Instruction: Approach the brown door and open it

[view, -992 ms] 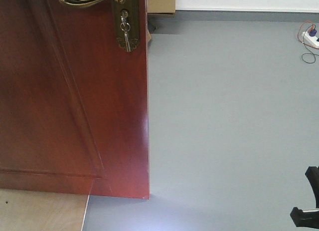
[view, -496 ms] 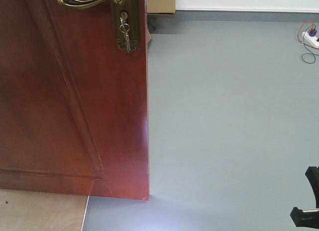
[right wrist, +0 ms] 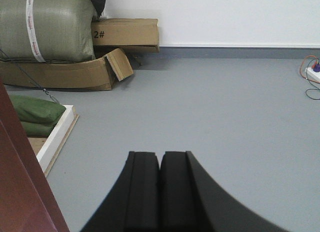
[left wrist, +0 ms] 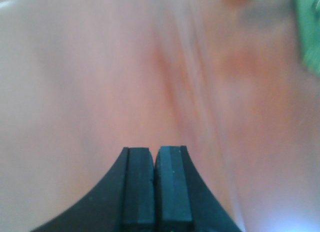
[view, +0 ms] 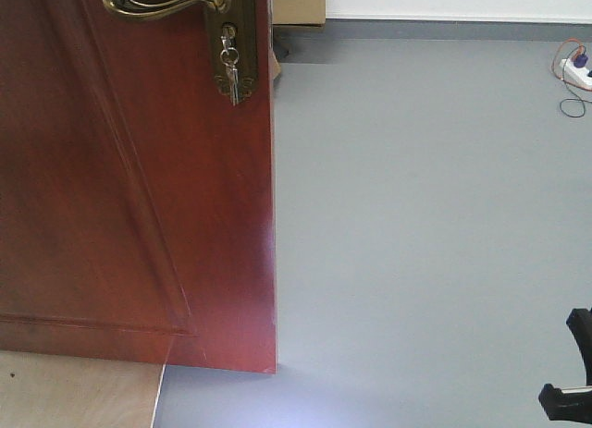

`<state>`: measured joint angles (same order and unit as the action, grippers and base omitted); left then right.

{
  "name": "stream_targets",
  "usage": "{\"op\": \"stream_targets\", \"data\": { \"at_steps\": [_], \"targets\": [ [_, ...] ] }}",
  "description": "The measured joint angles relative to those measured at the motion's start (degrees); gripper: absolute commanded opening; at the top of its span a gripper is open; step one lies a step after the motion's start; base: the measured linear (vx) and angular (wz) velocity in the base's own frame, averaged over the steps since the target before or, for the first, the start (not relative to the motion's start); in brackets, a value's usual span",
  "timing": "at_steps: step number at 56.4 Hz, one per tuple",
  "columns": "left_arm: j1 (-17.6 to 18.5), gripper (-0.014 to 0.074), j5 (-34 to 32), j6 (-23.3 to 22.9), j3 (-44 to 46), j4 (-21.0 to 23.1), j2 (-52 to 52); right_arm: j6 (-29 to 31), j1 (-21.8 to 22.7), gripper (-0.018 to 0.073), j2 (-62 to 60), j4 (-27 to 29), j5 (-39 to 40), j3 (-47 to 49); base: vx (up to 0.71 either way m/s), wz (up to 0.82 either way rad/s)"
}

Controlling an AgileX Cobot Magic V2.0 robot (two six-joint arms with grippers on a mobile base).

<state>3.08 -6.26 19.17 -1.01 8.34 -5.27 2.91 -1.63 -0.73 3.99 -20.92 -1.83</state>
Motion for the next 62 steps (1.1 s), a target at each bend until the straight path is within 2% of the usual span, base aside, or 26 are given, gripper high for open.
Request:
{"op": "stream_targets", "data": {
  "at_steps": [6,12,26,62],
  "targets": [
    [-2.1,-0.0006,6.6,0.1,-0.5,0.0,4.4,0.0,0.0,0.0,0.0,0.0,0.0,0.0,0.0,0.0],
    [-3.0,-0.0006,10.1,-1.5,-0.5,0.0,5.6,0.0,0.0,0.0,0.0,0.0,0.0,0.0,0.0,0.0],
    [-3.2,-0.0006,12.1,-4.2,-0.5,0.0,5.9,0.0,0.0,0.0,0.0,0.0,-0.1,0.0,0.0,0.0],
    [-3.2,-0.0006,12.1,-4.8,-0.5,0.0,5.9,0.0,0.0,0.0,0.0,0.0,-0.1,0.0,0.0,0.0]
  ]
}}
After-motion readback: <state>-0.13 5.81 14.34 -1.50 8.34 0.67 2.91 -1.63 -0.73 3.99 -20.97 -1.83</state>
